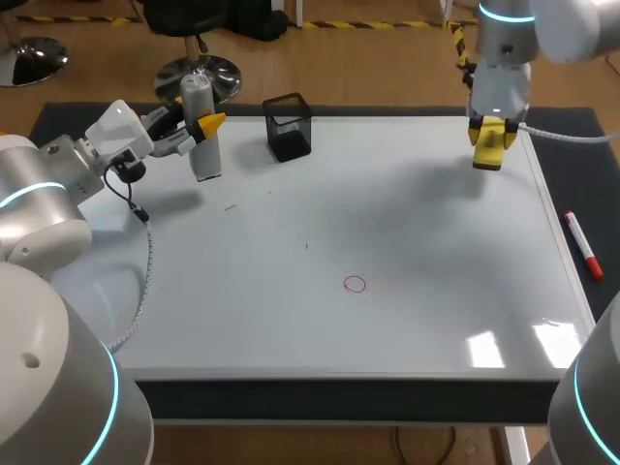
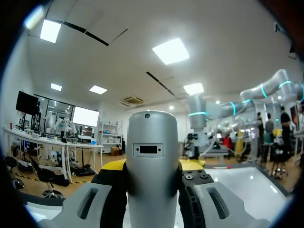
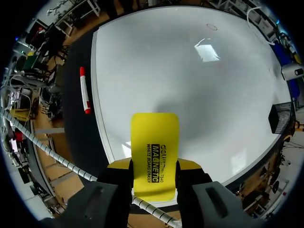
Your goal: Pick up the inspection probe, press it on each red-marked spot on the whiteboard one by one, put down the probe, pick up the eraser, and wipe off all the red marks.
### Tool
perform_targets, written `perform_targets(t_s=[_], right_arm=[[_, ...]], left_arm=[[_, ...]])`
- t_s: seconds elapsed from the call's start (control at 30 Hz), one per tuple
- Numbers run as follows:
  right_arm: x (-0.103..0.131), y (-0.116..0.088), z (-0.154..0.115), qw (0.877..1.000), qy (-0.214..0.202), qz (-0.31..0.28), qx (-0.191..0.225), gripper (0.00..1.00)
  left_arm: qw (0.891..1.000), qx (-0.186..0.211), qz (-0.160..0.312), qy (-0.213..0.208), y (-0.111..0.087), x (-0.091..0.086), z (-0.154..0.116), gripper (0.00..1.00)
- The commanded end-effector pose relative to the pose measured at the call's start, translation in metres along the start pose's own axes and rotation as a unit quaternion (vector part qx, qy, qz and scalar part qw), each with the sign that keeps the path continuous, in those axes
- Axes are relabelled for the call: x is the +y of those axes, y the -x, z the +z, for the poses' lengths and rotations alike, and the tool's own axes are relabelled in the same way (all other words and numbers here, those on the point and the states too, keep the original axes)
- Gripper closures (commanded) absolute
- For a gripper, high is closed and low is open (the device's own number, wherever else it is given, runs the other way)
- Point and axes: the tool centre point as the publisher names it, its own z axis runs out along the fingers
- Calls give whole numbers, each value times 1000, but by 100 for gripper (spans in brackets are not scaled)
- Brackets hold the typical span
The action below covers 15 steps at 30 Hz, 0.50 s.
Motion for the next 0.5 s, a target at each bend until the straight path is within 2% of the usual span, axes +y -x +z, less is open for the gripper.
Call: perform_targets(t_s=[0.03,0.5], right_arm=[[-6,-2,1,1000,4,1,2,100],[-6,-8,0,1000,3,8,-10,100]], left_arm=[[1000,-1,1,-1,0,0,1,100],[1000,-1,1,-1,0,0,1,100]])
